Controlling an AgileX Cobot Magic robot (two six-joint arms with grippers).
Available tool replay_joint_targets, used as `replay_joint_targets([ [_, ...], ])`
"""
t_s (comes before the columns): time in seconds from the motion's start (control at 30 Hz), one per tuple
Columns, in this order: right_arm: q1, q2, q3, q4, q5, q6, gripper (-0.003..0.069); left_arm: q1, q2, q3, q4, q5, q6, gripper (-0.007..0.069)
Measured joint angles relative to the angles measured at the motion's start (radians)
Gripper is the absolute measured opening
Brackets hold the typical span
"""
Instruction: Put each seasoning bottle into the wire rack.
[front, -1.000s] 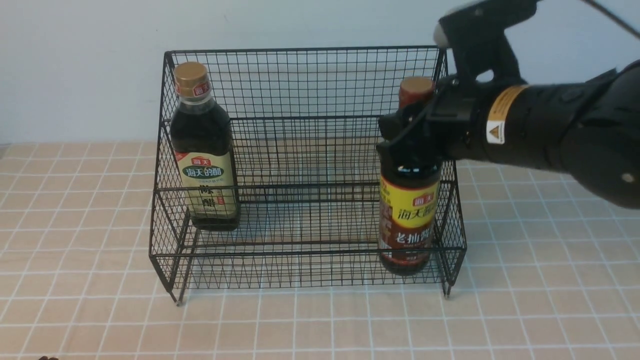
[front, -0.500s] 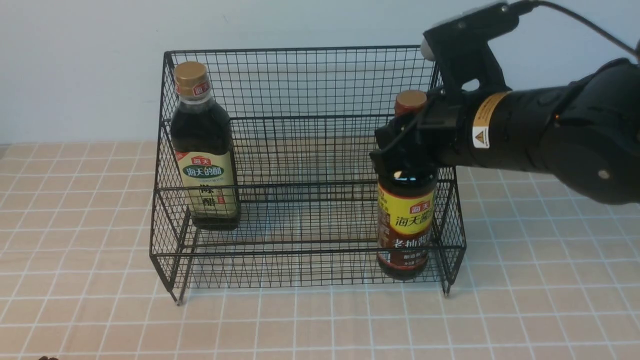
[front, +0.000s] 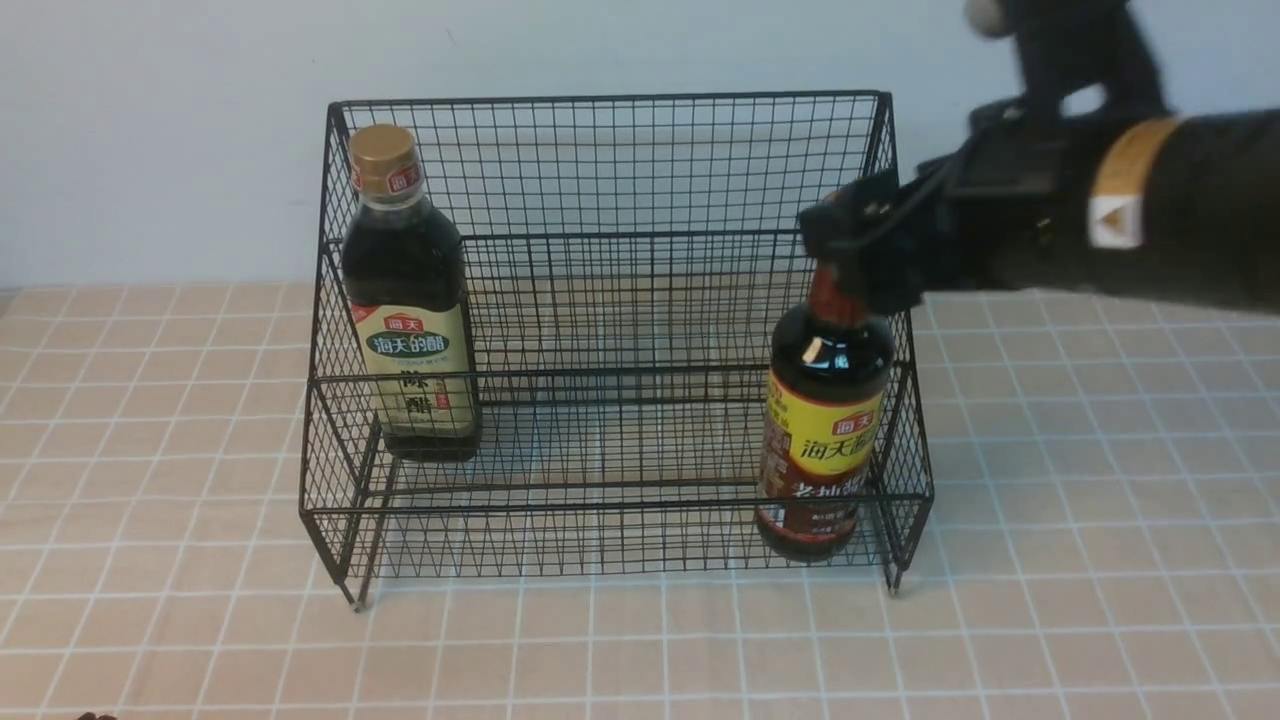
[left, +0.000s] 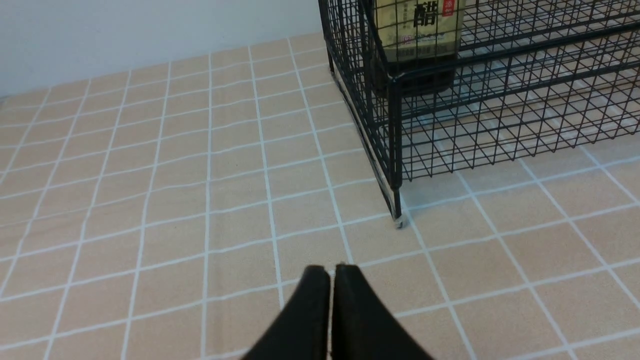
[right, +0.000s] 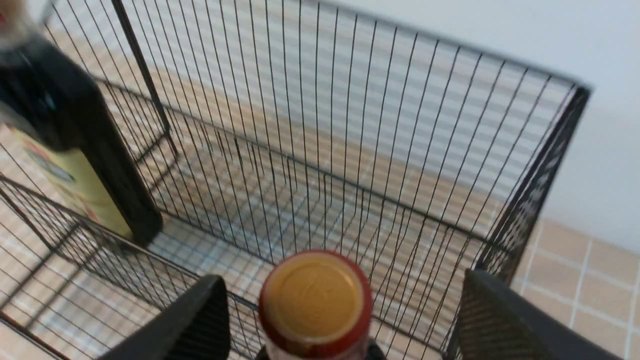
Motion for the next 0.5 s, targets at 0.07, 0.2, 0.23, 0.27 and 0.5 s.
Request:
replay_joint_targets([
  [0.07, 0.0, -0.08, 0.0, -0.009, 0.011, 0.0, 0.0558, 0.0, 0.0, 0.0, 0.0, 0.0, 0.0, -0.0007],
  [0.2, 0.0, -0.276, 0.0, -0.025, 0.072, 0.0, 0.0474, 0.0, 0.0, 0.0, 0.0, 0.0, 0.0, -0.0007],
  [0.23, 0.0, -0.329, 0.0, -0.025, 0.101, 0.0, 0.0433, 0.0, 0.0, 0.0, 0.0, 0.0, 0.0, -0.0007],
  [0.27, 0.0, -0.35, 0.0, -0.025, 0.114, 0.0, 0.0414, 0.0, 0.0, 0.0, 0.0, 0.0, 0.0, -0.0007],
  [0.5, 0.0, -0.706, 0.036, -0.041, 0.384, 0.05, 0.0028, 0.0, 0.0, 0.0, 0.0, 0.0, 0.0, -0.0007],
])
